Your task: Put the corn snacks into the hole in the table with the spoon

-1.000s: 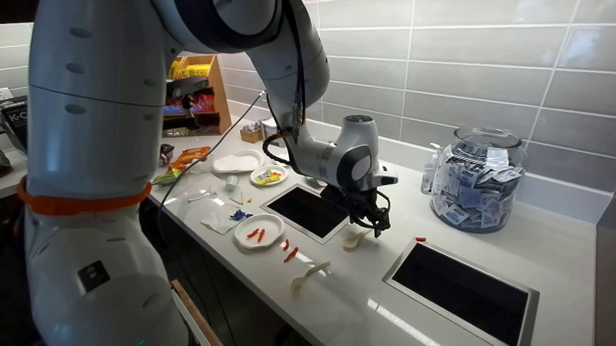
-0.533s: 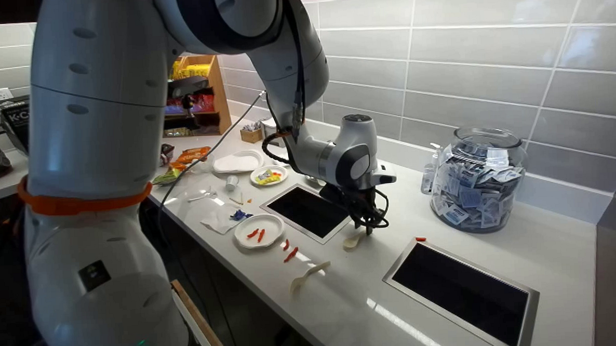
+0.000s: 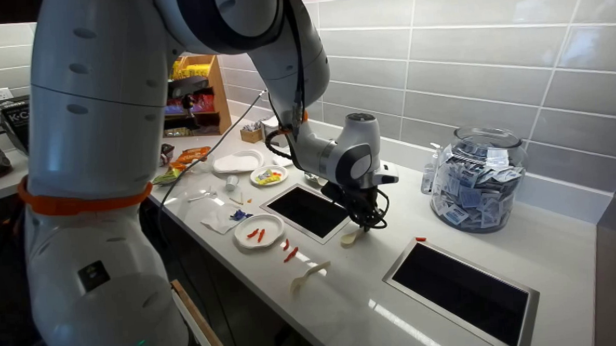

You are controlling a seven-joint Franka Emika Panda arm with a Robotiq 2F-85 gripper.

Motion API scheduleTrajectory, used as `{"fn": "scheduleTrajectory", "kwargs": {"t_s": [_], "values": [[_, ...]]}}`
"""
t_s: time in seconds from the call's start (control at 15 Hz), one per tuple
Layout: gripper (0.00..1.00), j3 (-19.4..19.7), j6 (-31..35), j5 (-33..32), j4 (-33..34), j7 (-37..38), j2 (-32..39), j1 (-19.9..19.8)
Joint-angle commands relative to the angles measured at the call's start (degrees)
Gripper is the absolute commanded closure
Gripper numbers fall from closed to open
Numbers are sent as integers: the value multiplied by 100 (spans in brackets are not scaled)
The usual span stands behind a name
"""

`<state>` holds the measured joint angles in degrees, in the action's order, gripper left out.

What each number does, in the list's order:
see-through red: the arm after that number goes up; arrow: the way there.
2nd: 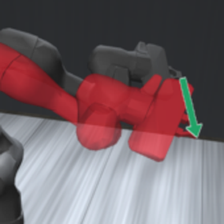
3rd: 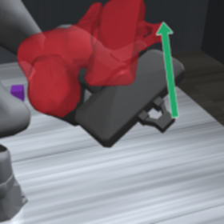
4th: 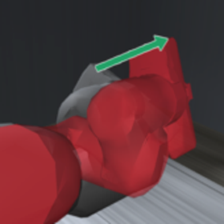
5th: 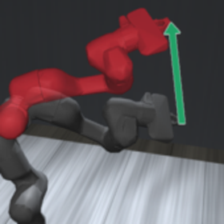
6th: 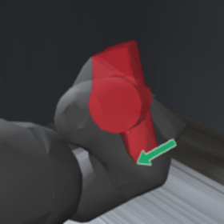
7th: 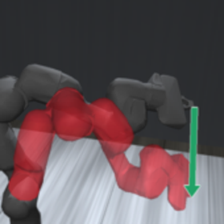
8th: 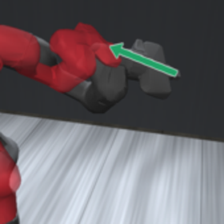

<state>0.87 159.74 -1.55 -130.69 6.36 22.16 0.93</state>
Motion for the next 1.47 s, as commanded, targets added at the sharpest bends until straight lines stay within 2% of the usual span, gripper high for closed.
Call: {"fn": "scheduleTrajectory", "kwargs": {"t_s": [0.0,0.27,0.4,0.6,0.8,0.87,0.93,1.07,1.27,1.33,1.4], "values": [[97,-273,-240,627,67,-218,-54,-298],[97,-1203,-608,2020,81,-1487,-202,-1079],[97,-1679,-855,2810,109,-2394,-259,-1475],[97,-2324,-1123,3591,95,-3656,-331,-2068],[97,-2806,-1433,4190,43,-4917,-406,-2549],[97,-2864,-1587,4359,25,-5326,-436,-2630],[87,-2139,-1418,4244,168,-4773,-375,-1842],[87,-2183,-1565,4443,170,-5221,-406,-1926],[87,-2198,-1585,4474,168,-5333,-409,-1949],[97,-2202,-1585,4477,168,-5338,-410,-1949],[97,-2183,-1605,4474,125,-5505,-445,-1870]]}}
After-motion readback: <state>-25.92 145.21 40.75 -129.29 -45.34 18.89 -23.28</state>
